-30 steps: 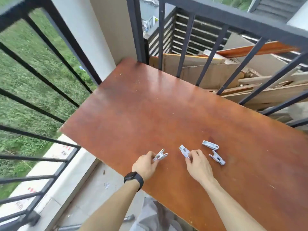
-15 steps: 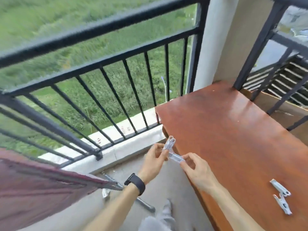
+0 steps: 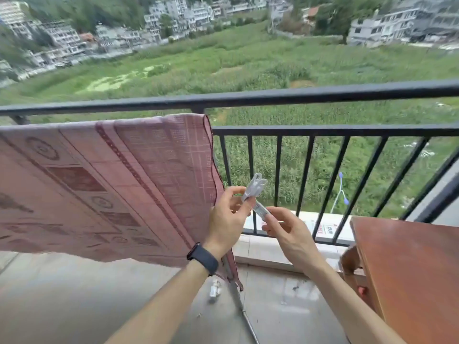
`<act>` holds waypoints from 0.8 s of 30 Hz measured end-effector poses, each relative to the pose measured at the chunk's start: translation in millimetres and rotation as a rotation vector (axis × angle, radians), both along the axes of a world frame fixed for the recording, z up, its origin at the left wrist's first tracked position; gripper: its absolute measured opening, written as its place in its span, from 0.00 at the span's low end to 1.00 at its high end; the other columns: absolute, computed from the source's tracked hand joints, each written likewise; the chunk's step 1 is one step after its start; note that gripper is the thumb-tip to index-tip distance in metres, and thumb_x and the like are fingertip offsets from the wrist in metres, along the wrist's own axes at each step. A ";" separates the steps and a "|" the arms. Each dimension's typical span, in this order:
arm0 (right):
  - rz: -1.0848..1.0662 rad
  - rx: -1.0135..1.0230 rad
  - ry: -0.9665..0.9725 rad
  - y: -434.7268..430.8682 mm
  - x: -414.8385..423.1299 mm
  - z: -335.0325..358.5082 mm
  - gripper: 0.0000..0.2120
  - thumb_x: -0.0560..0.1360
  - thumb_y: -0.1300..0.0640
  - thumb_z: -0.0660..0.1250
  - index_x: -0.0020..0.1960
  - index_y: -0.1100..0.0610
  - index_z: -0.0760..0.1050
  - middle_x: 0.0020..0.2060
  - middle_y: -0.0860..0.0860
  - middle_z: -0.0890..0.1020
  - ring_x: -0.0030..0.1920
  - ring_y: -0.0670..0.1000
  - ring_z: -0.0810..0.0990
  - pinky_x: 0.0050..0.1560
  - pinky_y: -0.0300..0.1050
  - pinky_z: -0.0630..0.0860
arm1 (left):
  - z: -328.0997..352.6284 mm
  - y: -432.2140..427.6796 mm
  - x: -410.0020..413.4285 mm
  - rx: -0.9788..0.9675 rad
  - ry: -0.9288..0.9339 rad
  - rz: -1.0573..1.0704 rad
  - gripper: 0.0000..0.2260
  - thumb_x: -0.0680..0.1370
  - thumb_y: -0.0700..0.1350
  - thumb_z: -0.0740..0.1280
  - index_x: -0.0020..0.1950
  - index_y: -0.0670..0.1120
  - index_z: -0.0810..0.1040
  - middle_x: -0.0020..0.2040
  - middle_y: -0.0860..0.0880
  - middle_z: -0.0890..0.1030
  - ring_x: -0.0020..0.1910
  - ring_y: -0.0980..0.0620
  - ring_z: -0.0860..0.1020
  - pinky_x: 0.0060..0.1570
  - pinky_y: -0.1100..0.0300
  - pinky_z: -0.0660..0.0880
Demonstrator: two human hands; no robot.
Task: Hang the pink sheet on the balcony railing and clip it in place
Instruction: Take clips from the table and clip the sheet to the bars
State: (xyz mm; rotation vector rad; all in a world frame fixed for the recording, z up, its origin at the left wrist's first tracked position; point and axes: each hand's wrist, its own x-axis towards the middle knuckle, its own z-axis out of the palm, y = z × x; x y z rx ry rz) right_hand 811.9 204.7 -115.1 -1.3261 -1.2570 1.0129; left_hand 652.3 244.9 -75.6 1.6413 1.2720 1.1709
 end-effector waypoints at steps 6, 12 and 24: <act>0.036 0.164 0.095 25.2 -48.9 49.8 0.10 0.76 0.45 0.66 0.54 0.47 0.79 0.45 0.47 0.85 0.46 0.49 0.85 0.50 0.52 0.82 | 64.5 -1.6 -70.7 0.090 -0.250 0.100 0.10 0.78 0.50 0.64 0.53 0.44 0.74 0.47 0.47 0.86 0.45 0.47 0.83 0.46 0.53 0.77; 0.001 0.256 0.032 51.2 -42.5 95.7 0.16 0.72 0.46 0.73 0.56 0.50 0.78 0.46 0.45 0.85 0.45 0.42 0.84 0.45 0.39 0.81 | 138.5 24.3 -92.7 0.390 -0.115 0.259 0.07 0.83 0.50 0.60 0.55 0.47 0.69 0.45 0.56 0.85 0.44 0.54 0.82 0.45 0.63 0.76; -0.044 0.410 0.016 76.3 -17.9 135.1 0.11 0.67 0.52 0.78 0.47 0.54 0.85 0.36 0.45 0.86 0.36 0.43 0.84 0.39 0.35 0.80 | 183.6 113.8 -30.0 0.712 0.817 0.151 0.14 0.83 0.55 0.60 0.59 0.45 0.71 0.34 0.53 0.80 0.26 0.51 0.76 0.23 0.57 0.70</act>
